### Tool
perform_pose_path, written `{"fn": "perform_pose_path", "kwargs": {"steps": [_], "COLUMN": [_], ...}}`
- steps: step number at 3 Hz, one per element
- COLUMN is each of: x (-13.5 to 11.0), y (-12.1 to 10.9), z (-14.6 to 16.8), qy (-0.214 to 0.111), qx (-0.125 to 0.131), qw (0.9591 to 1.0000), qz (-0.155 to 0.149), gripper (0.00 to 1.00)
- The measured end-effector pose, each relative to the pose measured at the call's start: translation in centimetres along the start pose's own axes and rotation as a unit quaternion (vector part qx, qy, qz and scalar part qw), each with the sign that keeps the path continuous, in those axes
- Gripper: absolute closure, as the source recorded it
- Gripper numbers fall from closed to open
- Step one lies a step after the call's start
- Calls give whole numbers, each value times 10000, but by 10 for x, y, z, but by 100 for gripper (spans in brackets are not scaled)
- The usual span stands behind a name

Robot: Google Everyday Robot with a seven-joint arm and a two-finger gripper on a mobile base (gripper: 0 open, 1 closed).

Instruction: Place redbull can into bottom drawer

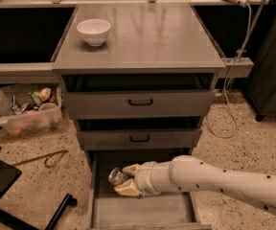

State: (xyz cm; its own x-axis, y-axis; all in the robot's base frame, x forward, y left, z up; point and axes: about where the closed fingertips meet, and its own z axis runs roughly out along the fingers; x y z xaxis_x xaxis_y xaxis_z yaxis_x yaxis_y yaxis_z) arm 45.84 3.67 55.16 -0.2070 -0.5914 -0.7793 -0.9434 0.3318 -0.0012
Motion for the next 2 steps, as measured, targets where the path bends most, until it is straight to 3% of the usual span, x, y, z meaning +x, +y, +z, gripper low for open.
{"fn": "perform_pose_path", "kwargs": {"steps": [1, 2], "x": [20, 46], "y": [-6, -36], "z": [27, 75], "qy": [-53, -140], "qx": [18, 124], "qw": [10000, 9997], "qz": [-63, -166], "gripper": [100, 100]}}
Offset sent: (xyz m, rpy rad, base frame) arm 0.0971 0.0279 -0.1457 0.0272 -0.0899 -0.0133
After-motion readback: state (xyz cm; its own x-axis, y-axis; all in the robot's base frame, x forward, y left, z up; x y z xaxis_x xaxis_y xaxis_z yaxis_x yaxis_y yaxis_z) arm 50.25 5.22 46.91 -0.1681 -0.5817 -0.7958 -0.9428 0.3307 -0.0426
